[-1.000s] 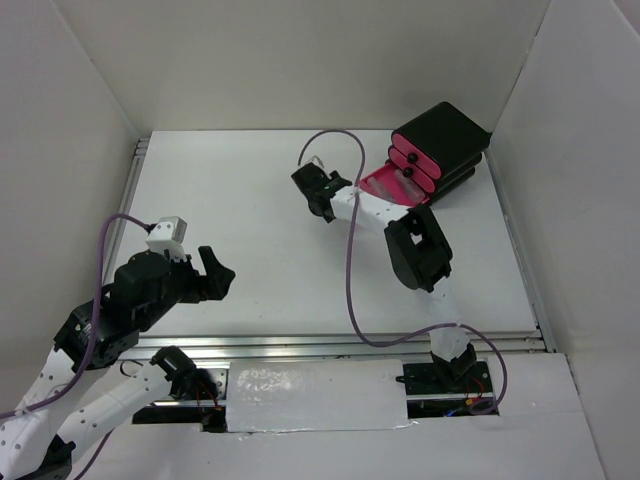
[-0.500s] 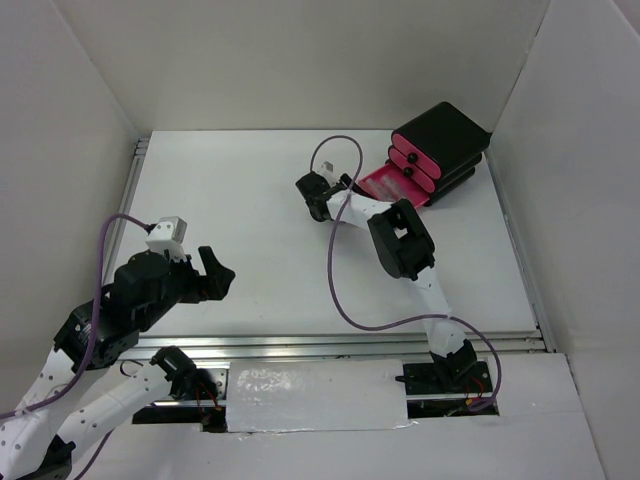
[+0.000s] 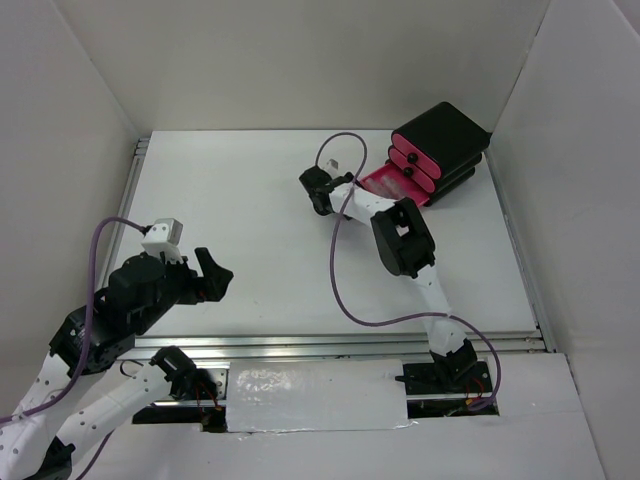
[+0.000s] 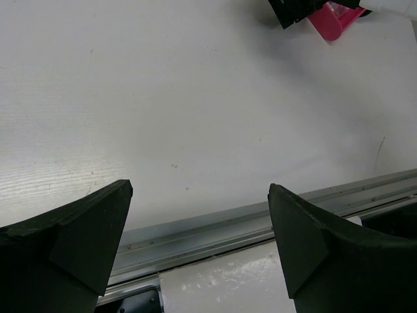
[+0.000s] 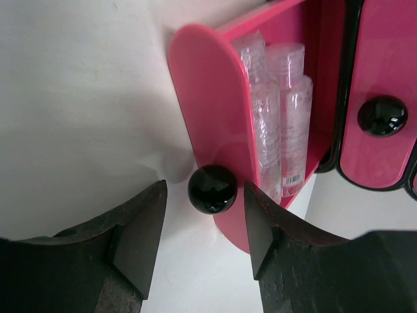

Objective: Organize the makeup

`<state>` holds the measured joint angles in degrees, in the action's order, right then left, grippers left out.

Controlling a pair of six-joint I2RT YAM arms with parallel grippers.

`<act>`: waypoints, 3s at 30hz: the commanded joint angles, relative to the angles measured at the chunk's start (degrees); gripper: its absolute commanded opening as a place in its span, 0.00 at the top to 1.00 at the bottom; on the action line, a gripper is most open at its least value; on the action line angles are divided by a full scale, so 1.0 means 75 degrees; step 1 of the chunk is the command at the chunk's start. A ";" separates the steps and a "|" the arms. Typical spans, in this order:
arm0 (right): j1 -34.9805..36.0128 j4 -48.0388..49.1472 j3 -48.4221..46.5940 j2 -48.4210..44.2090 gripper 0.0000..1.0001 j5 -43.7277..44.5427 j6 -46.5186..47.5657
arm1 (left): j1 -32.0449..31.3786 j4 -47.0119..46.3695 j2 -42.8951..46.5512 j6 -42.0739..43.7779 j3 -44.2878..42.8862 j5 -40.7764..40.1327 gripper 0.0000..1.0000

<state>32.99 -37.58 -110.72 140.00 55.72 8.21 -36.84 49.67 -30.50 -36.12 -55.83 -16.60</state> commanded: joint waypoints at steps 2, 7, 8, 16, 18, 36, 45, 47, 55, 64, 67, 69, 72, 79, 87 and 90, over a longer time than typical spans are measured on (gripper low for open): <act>-0.0180 -0.0637 -0.0017 -0.0198 0.42 0.0000 -0.0508 | -0.0010 -0.0271 0.0059 0.0128 0.0073 0.0034 0.01; -0.0309 -0.0439 0.0476 -0.0433 0.49 0.0046 -0.0555 | -0.0010 -0.0283 0.0047 0.0140 0.0073 0.0045 0.01; -0.0321 -0.0415 0.0535 -0.0445 0.53 0.0058 -0.0567 | -0.0010 -0.0271 0.0047 0.0140 0.0073 0.0045 0.01; -0.0368 -0.0181 0.0500 -0.0515 0.75 0.0245 -0.0485 | -0.0021 -0.0271 0.0047 0.0128 0.0073 0.0034 0.01; -0.0356 -0.0041 0.0559 -0.0631 0.76 0.0304 -0.0427 | -0.0021 -0.0271 0.0047 0.0128 0.0062 0.0034 0.01; -0.0965 0.0358 0.0243 -0.0867 0.77 0.0199 -0.0169 | -0.0010 -0.0283 -0.0011 0.0152 0.0073 0.0057 0.01; -0.1247 0.0440 -0.0331 -0.0574 0.76 0.0070 -0.0063 | -0.0010 -0.0271 -0.0117 0.0152 0.0062 0.0046 0.01; -0.1305 0.0581 -0.0343 -0.0550 0.76 0.0070 0.0100 | -0.0010 -0.0259 -0.0175 0.0163 0.0062 0.0057 0.01; -0.1609 0.0652 -0.0706 -0.0433 0.76 -0.0058 0.0265 | -0.0010 -0.0248 -0.0246 0.0140 0.0062 0.0022 0.01; -0.1903 0.0933 -0.0636 -0.0433 0.75 -0.0258 0.0464 | -0.0010 -0.0224 -0.0421 0.0140 0.0038 -0.0001 0.01; -0.1926 0.1096 -0.0672 -0.0445 0.73 -0.0235 0.0593 | -0.0021 -0.0224 -0.0468 0.0128 0.0027 -0.0013 0.01; -0.1926 0.1330 -0.0590 -0.0445 0.67 -0.0200 0.0791 | -0.0010 -0.0212 -0.0480 0.0117 0.0027 -0.0036 0.01; -0.1926 0.1834 -0.0332 -0.0456 0.55 0.0035 0.1085 | -0.0021 -0.0212 -0.0503 0.0105 0.0027 -0.0072 0.01; -0.2066 0.2386 -0.0109 -0.0304 0.46 0.0328 0.1390 | -0.0010 -0.0189 -0.0550 0.0093 0.0027 -0.0119 0.01; -0.2090 0.2831 0.0324 -0.0479 0.44 0.0363 0.1589 | -0.0010 -0.0154 -0.0703 0.0070 0.0015 -0.0130 0.01; -0.2067 0.2820 0.0476 -0.0585 0.44 0.0246 0.1531 | -0.0010 -0.0154 -0.0703 0.0070 0.0015 -0.0130 0.01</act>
<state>18.24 -19.49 -108.18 138.43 54.50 19.20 -36.84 49.71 -35.68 -36.14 -55.81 -16.69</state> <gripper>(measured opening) 0.561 0.994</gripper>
